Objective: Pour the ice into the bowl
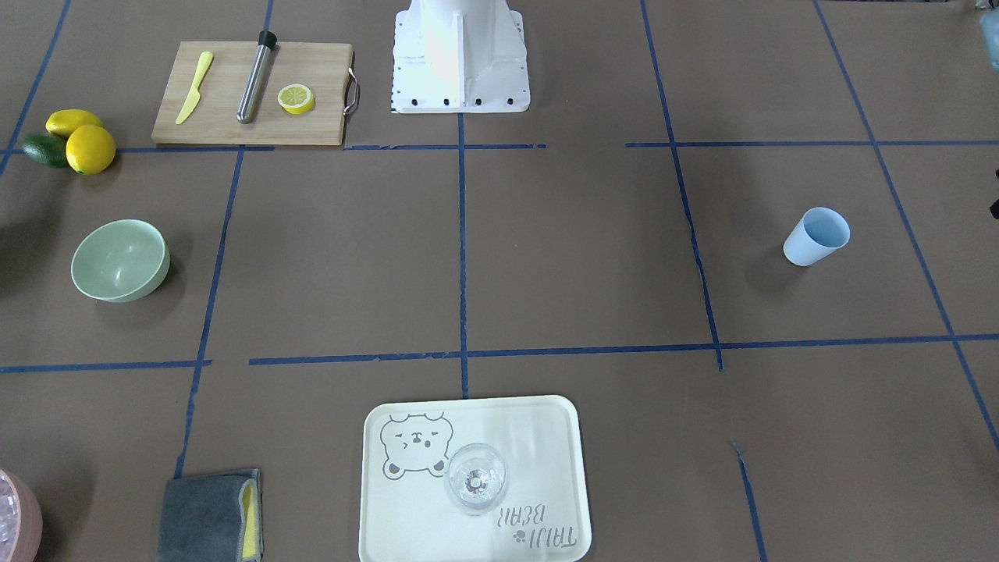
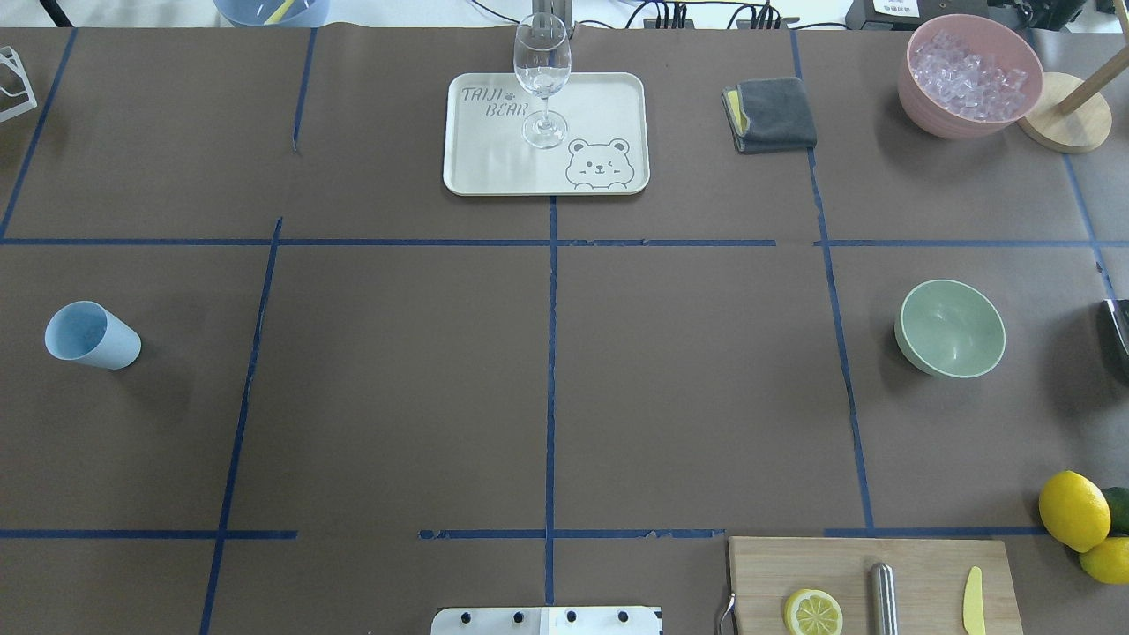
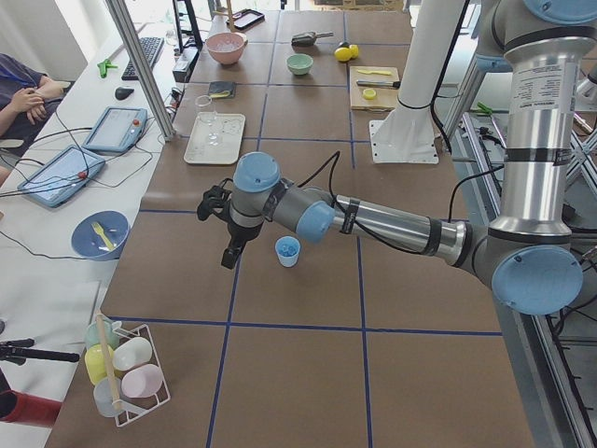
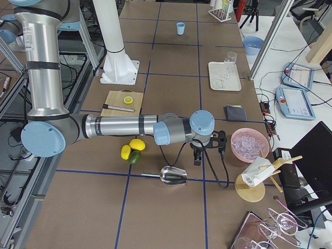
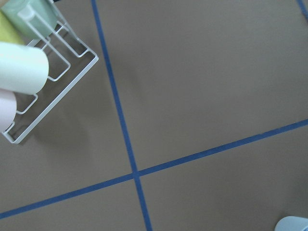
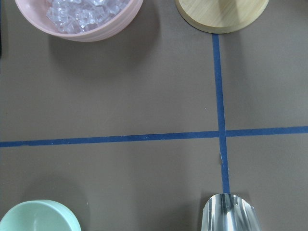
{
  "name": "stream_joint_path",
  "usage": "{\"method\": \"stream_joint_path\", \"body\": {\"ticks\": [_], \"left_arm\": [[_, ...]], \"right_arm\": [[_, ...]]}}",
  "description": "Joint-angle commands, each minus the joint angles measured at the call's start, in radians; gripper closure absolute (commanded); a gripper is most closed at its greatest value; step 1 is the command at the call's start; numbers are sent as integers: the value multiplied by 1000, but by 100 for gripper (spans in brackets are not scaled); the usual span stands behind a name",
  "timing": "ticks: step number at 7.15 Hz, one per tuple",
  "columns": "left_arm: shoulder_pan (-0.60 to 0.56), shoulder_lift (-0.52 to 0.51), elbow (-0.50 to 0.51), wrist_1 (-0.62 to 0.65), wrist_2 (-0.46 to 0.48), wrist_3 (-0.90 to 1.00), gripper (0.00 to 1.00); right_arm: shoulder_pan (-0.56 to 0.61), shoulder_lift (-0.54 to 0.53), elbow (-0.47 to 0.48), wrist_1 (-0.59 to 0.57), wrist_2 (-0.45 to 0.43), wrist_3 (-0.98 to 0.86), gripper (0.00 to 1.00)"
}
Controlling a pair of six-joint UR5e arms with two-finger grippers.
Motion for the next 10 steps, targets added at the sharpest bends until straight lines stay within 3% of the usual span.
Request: {"method": "stream_joint_path", "body": {"ticks": [1, 3, 4, 6, 9, 10], "left_arm": [[121, 180, -122, -281, 63, -285, 0], [265, 323, -170, -481, 219, -503, 0], [305, 377, -170, -596, 249, -617, 0], [451, 427, -169, -707, 423, -757, 0], [499, 449, -169, -746, 580, -781, 0], [504, 449, -169, -746, 588, -781, 0]], "right_arm": [[-27, 4, 35, 11, 5, 33, 0], [-85, -8, 89, 6, -18, 151, 0], [-120, -42, 142, 3, -28, 191, 0], [-247, -53, 209, 32, -96, 315, 0], [-451, -135, 198, 334, -245, 575, 0], [-479, -137, 186, 341, -252, 593, 0]]}}
